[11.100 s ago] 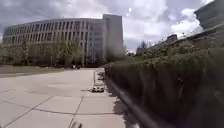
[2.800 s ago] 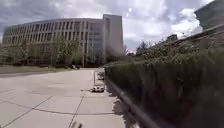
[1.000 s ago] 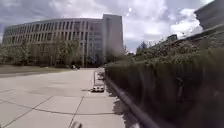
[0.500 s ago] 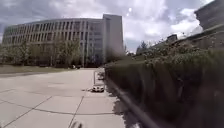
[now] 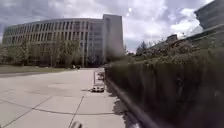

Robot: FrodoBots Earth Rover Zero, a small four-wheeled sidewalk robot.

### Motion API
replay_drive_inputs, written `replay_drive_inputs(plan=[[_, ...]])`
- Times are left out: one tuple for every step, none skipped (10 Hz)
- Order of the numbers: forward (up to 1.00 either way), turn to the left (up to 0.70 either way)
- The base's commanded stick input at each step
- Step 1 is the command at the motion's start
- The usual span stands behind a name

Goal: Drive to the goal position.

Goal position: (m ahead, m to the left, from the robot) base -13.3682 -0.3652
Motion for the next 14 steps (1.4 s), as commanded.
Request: replay_drive_inputs(plan=[[0.06, 0.00], [0.06, 0.00], [0.05, 0.00], [0.06, 0.00], [0.06, 0.00], [0.05, 0.00], [0.05, 0.00], [0.06, 0.00], [0.06, 0.00], [0.06, 0.00], [0.05, 0.00], [0.06, 0.00], [0.06, 0.00], [0.06, 0.00]])
